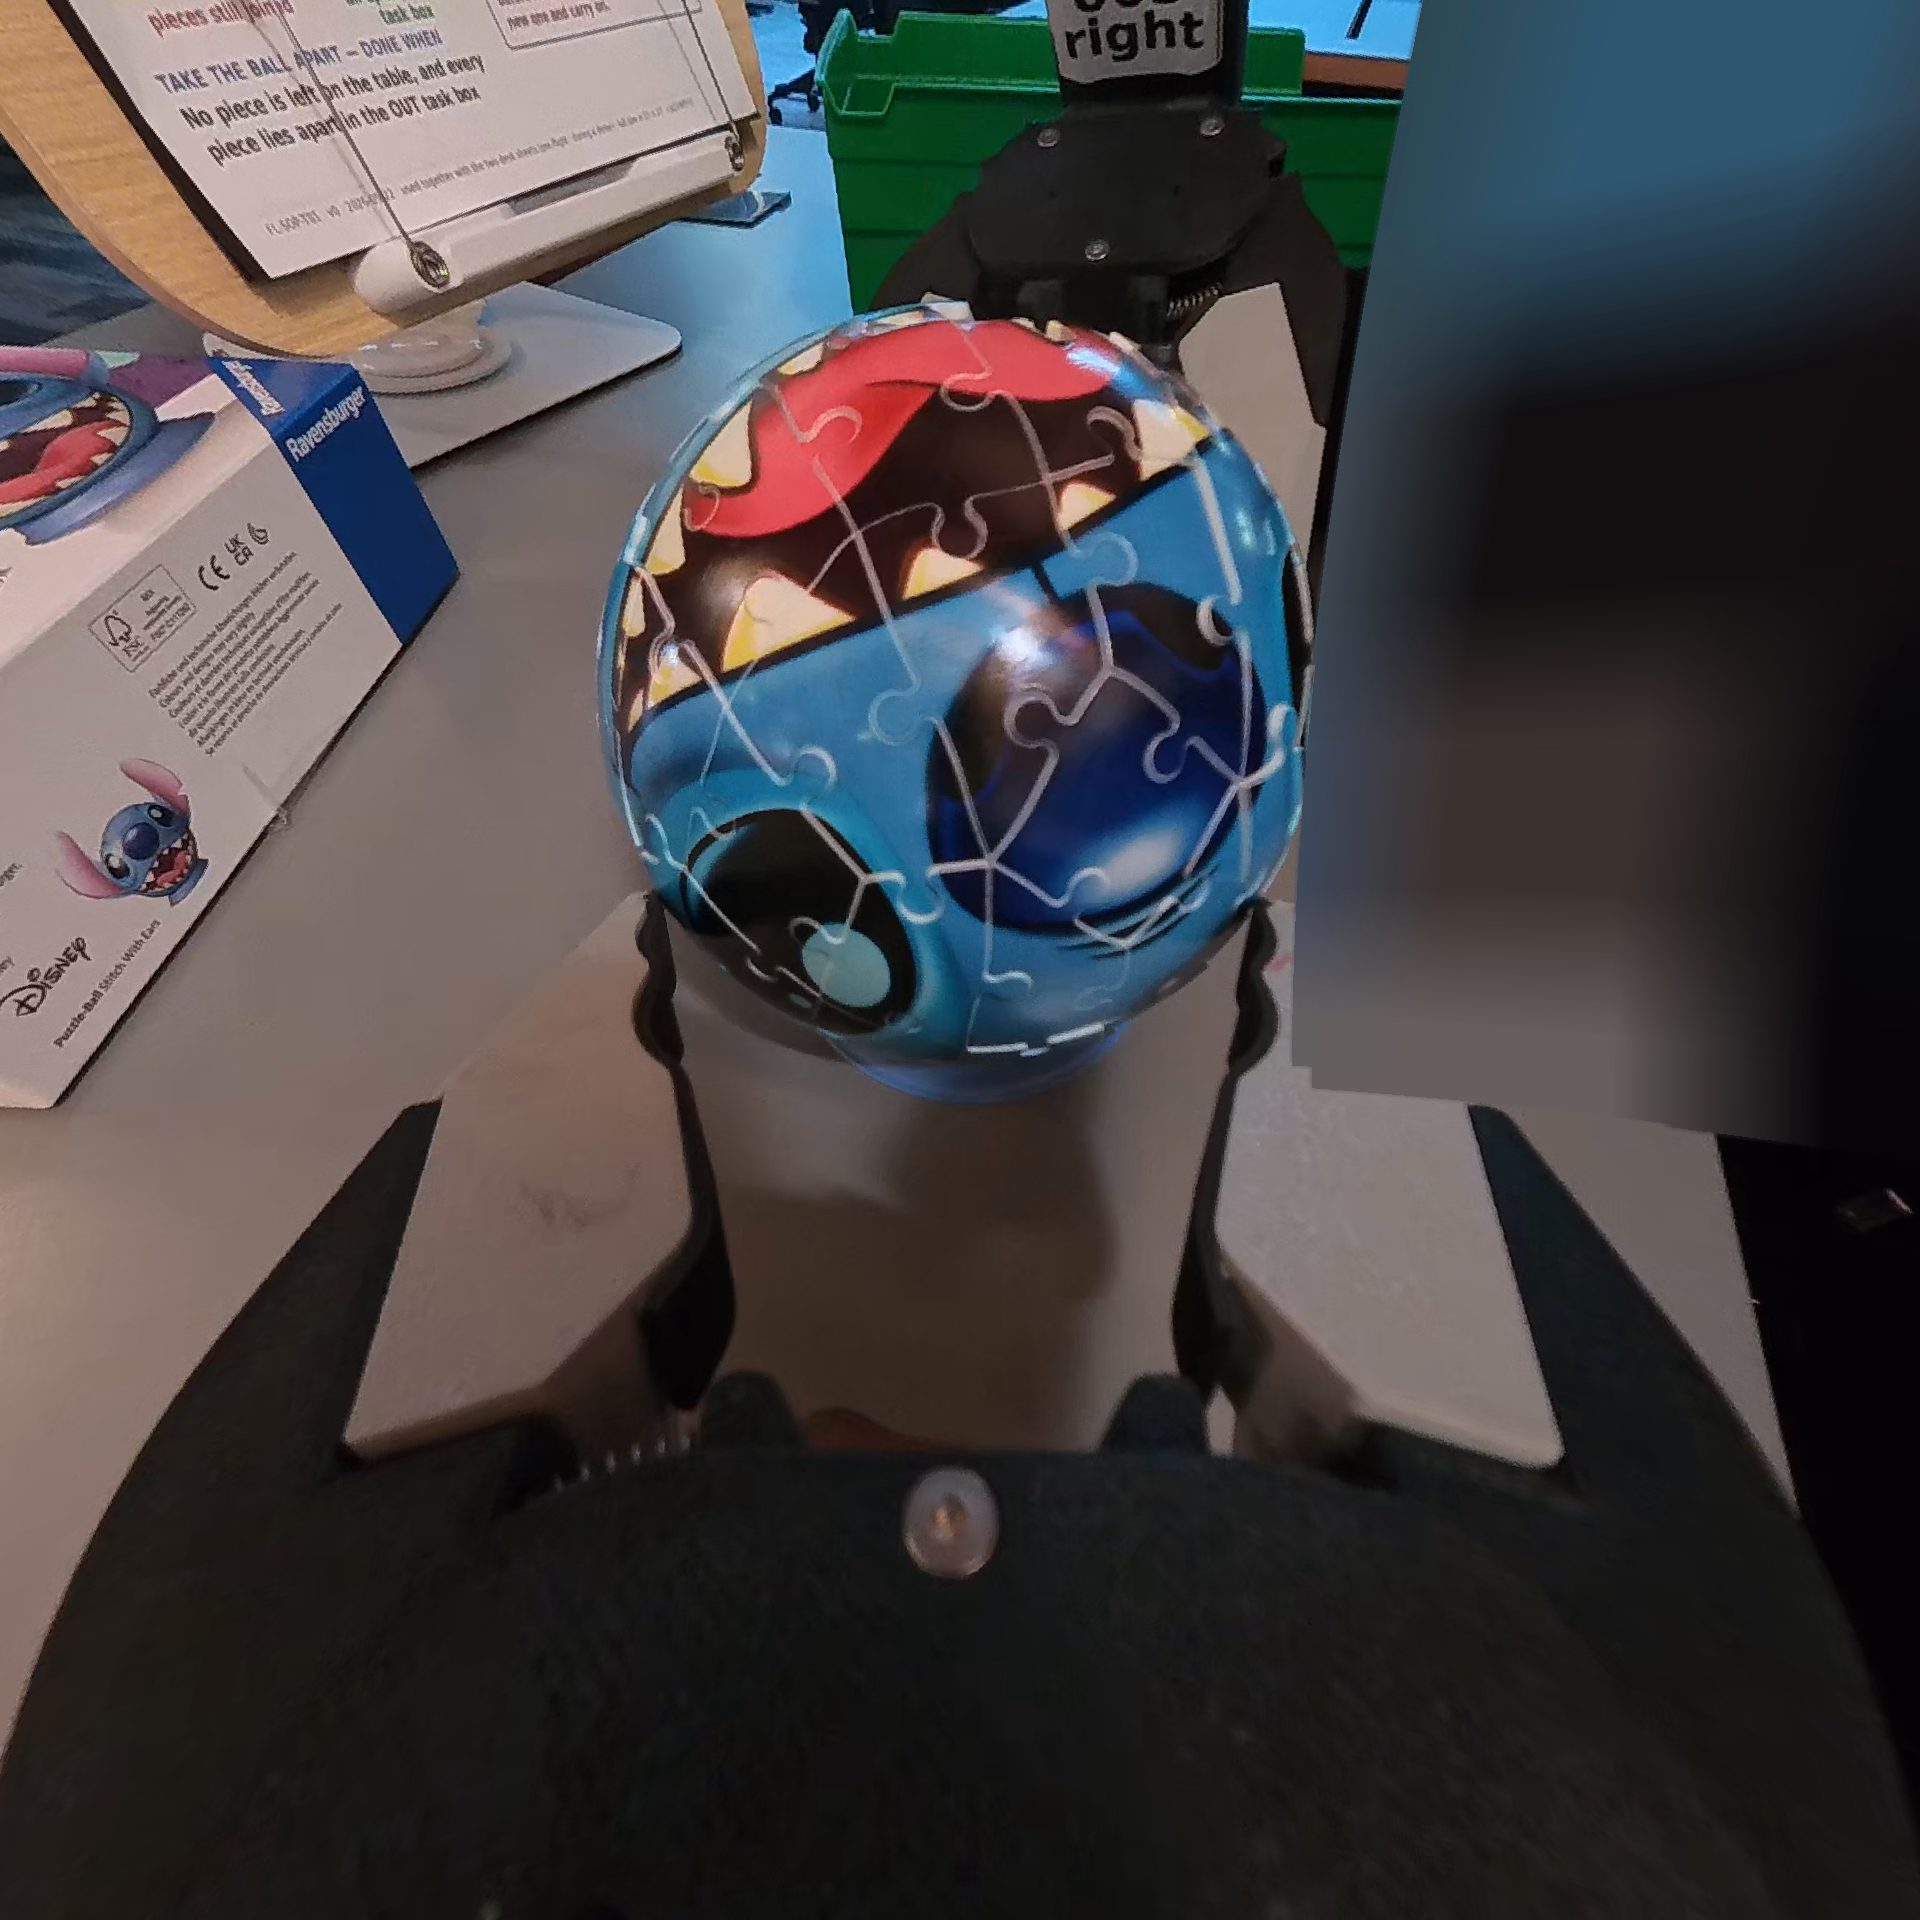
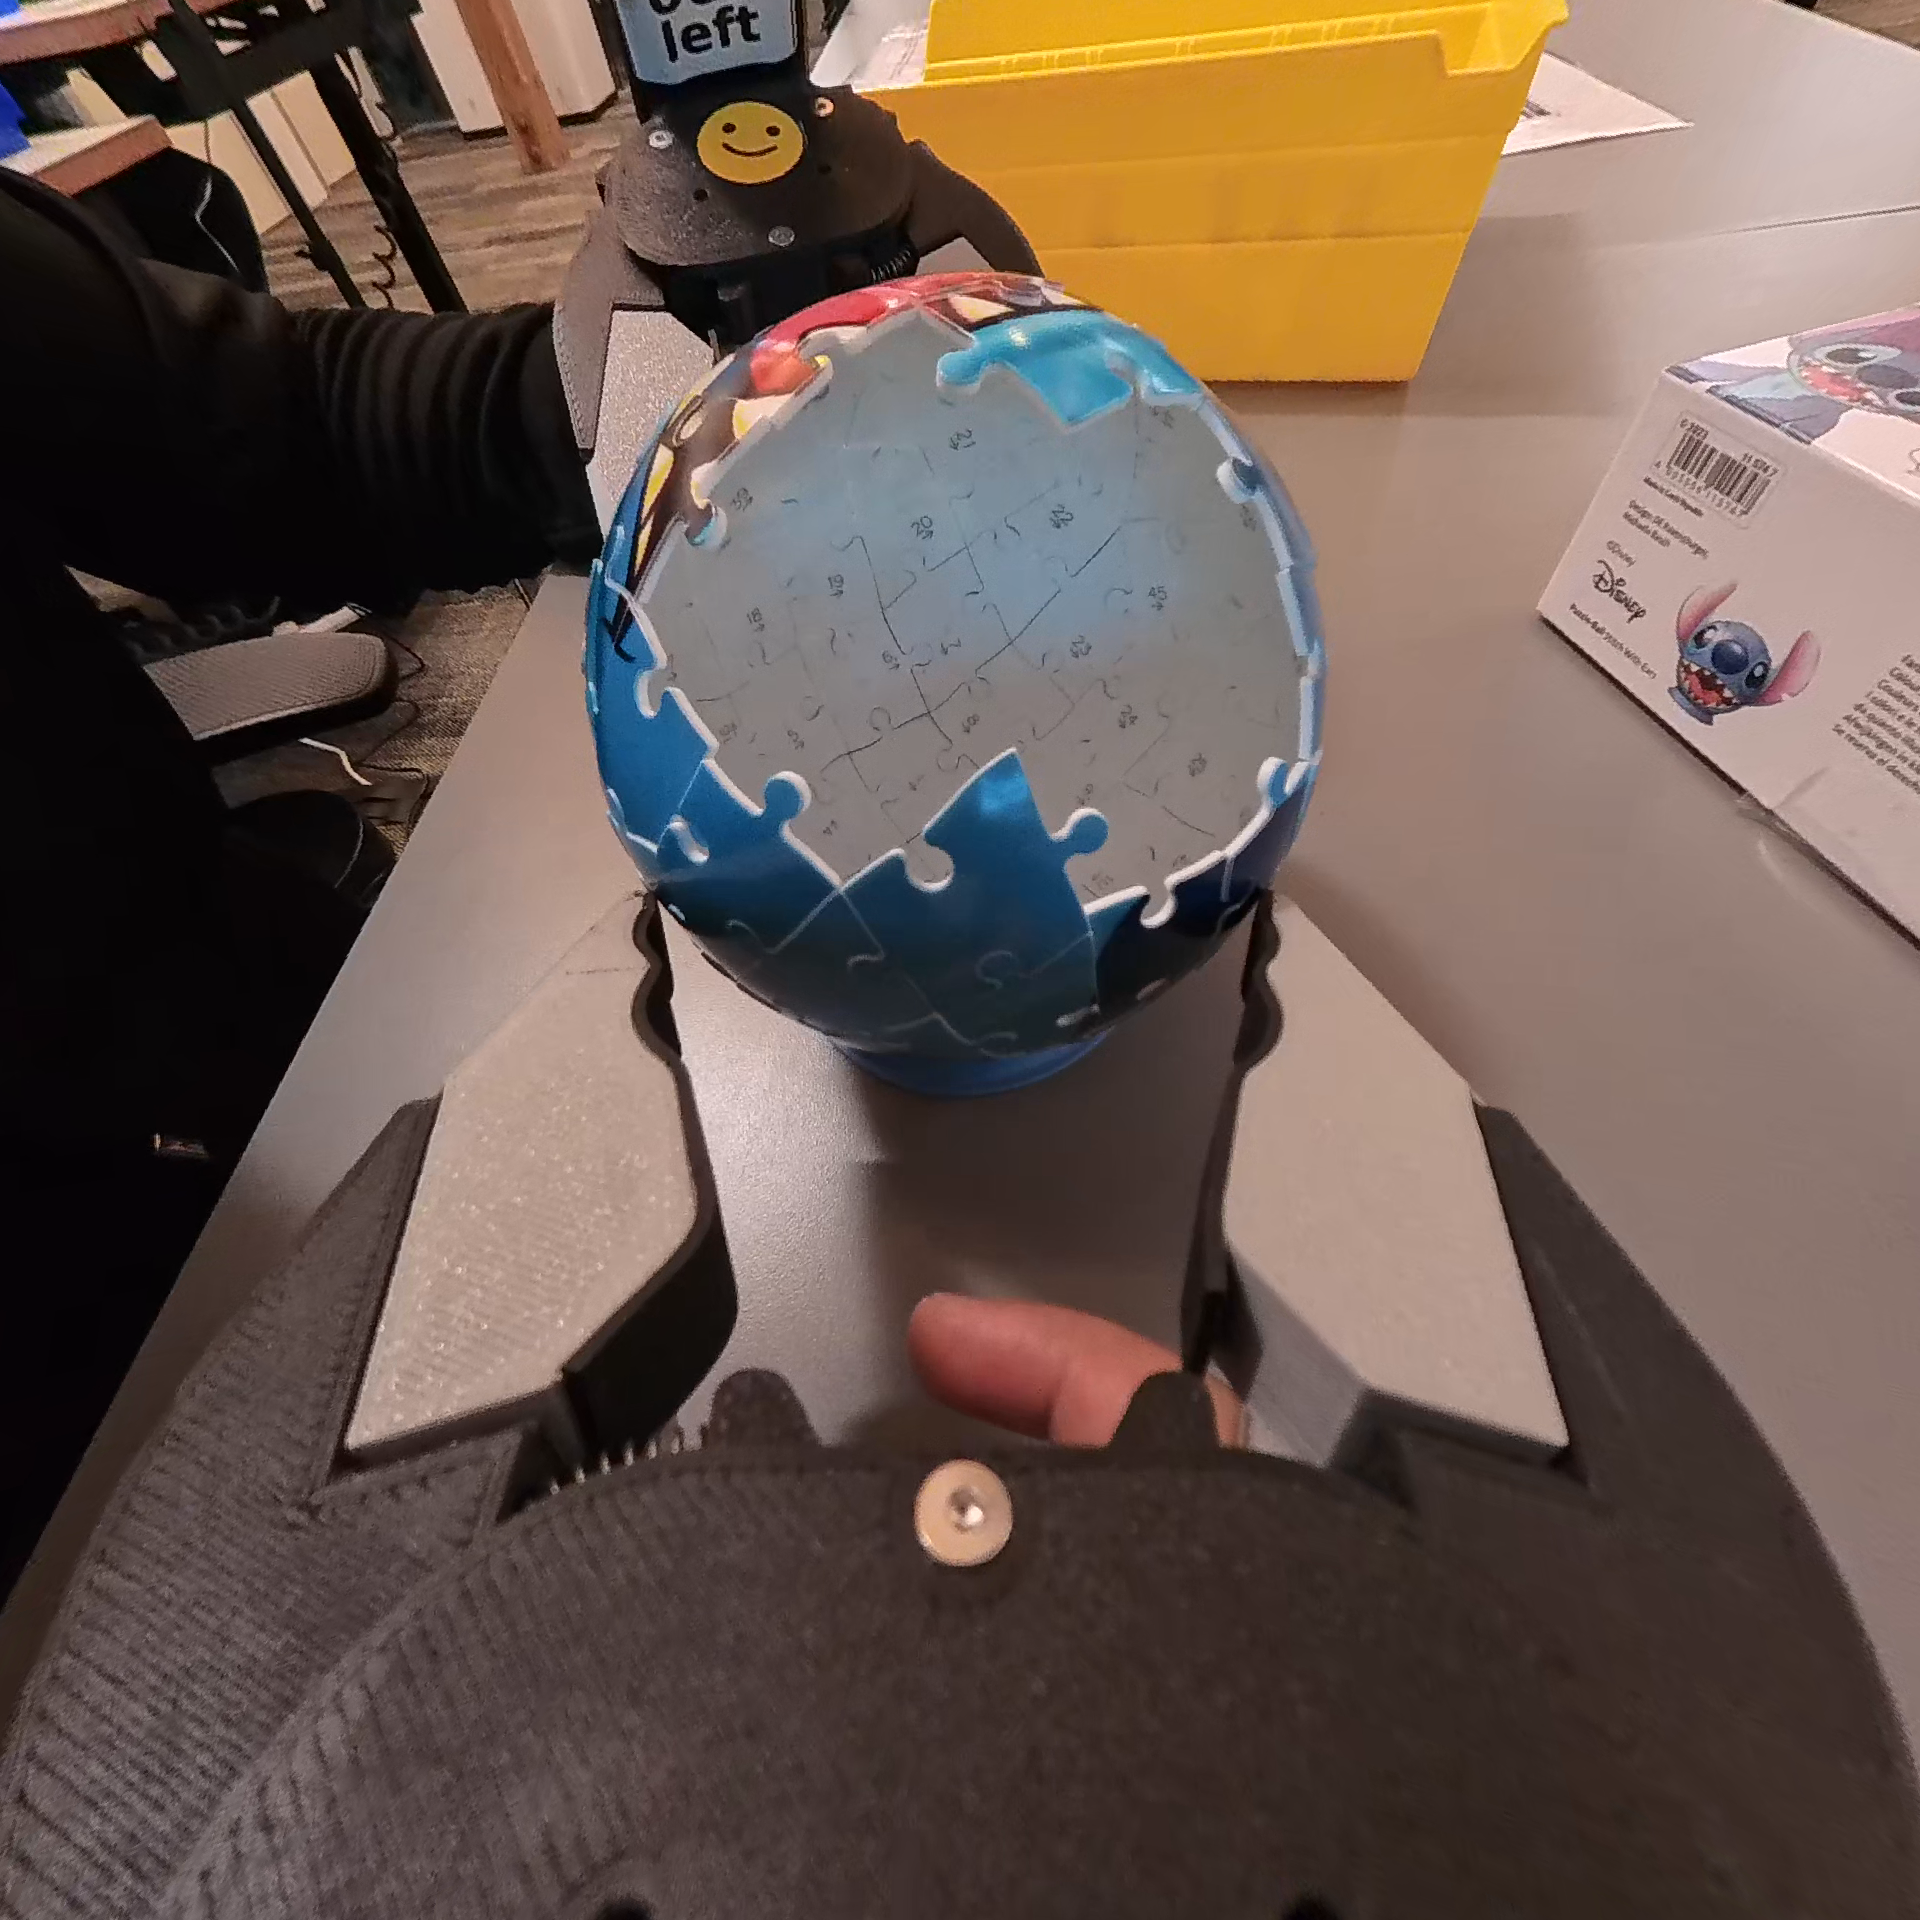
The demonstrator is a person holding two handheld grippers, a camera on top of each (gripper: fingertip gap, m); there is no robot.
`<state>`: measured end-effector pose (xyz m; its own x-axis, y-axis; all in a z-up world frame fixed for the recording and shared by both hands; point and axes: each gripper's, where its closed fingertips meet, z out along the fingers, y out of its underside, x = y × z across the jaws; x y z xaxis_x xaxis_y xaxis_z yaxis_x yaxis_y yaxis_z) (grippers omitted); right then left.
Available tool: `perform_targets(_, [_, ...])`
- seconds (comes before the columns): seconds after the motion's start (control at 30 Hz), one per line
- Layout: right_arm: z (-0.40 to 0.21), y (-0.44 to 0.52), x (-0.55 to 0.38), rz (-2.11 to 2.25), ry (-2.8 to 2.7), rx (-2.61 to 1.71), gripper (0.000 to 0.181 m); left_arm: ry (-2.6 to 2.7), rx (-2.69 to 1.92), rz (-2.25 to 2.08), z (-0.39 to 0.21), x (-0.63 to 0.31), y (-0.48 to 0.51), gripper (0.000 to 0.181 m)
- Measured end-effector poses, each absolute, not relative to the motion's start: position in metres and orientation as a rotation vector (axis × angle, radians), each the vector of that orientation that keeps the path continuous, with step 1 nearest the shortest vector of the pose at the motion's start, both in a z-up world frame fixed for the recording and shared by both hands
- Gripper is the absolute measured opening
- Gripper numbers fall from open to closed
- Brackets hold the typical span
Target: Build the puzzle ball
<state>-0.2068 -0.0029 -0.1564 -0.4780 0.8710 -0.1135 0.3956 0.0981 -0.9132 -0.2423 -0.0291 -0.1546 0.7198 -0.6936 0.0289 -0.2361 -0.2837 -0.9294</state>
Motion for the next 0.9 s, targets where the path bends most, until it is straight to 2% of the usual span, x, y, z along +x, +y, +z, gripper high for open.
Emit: perform_targets(0.9, [-0.1600,-0.0069,-0.2069,1.373,-1.941,-1.317,0.108,0.706,-1.859,-0.567,-0.1547,-0.2431,-0.0325,0.106])
